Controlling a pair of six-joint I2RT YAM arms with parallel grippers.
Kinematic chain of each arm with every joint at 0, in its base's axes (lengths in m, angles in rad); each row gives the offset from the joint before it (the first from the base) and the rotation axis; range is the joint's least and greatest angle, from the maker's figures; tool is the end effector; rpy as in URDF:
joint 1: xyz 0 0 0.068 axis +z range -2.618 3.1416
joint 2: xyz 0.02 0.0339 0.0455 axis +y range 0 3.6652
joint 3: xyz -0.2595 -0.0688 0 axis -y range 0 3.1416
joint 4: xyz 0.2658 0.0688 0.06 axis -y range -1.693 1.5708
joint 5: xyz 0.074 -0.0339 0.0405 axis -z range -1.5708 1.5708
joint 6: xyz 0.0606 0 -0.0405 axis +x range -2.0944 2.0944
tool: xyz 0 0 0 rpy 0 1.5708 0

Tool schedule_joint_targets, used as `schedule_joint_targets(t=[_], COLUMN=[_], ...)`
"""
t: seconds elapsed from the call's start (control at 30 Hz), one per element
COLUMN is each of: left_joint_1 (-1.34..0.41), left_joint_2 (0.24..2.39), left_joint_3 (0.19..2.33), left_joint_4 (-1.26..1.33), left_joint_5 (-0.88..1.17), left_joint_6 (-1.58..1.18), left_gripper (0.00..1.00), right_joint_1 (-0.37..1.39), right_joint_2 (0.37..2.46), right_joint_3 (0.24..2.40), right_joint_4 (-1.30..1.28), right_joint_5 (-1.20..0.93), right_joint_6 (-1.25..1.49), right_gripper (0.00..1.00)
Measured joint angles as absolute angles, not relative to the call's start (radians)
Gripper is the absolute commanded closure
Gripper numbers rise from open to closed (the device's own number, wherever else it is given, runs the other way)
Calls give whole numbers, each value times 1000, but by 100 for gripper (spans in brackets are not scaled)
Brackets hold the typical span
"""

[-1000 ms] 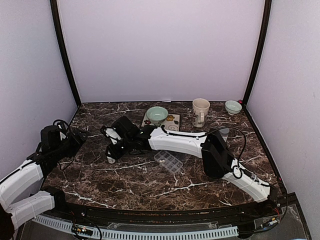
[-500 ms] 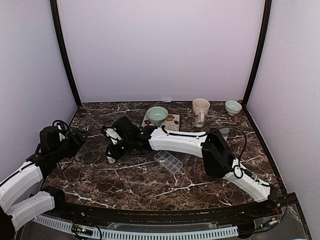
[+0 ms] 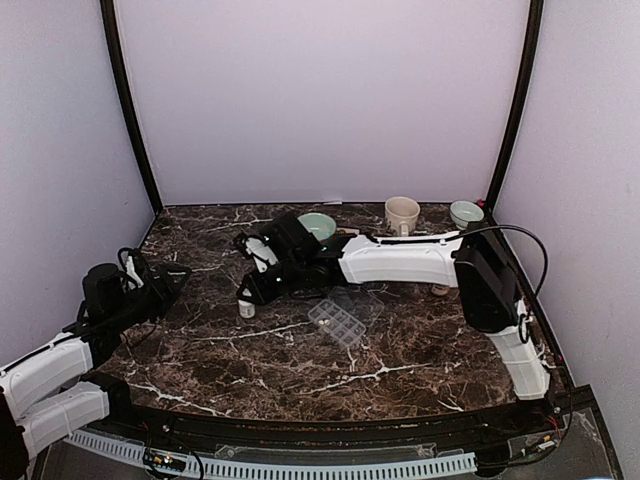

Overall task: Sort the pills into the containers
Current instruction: Pick up the pill bottle from the center of the board, then hold the pill bottle.

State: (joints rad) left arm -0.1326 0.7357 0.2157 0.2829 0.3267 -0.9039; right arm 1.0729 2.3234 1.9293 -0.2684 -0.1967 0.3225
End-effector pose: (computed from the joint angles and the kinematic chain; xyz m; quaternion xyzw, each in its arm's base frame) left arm 0.2113 -0.0478 0.1768 -0.1984 0.7562 -0.4133 0.4668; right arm 0.2623 0.5074 0.1742 -0.3678 0.8163 0.3481 0.2779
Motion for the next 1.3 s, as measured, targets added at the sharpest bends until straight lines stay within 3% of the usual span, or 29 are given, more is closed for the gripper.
schedule_joint_targets(t=[0.37,0.83,1.3], left_joint_1=[-138,-360,-521], left_joint_2=[873,1175,1544], left_joint_3=[184,363,514], left_joint_4=[675,981,1402], left_joint_5=[596,703,795], left_joint_6=[-995,-1028,-1161], left_gripper=[12,12,15], right_joint_1=[1000,944,897], right_joint_2=[1916,1568,1480], right_joint_3=[1448,1115,926], right_joint_4=[62,345,539], right_joint_5=[-281,-326,-368], right_joint_6=[496,683,851], right_gripper=[100,100,100])
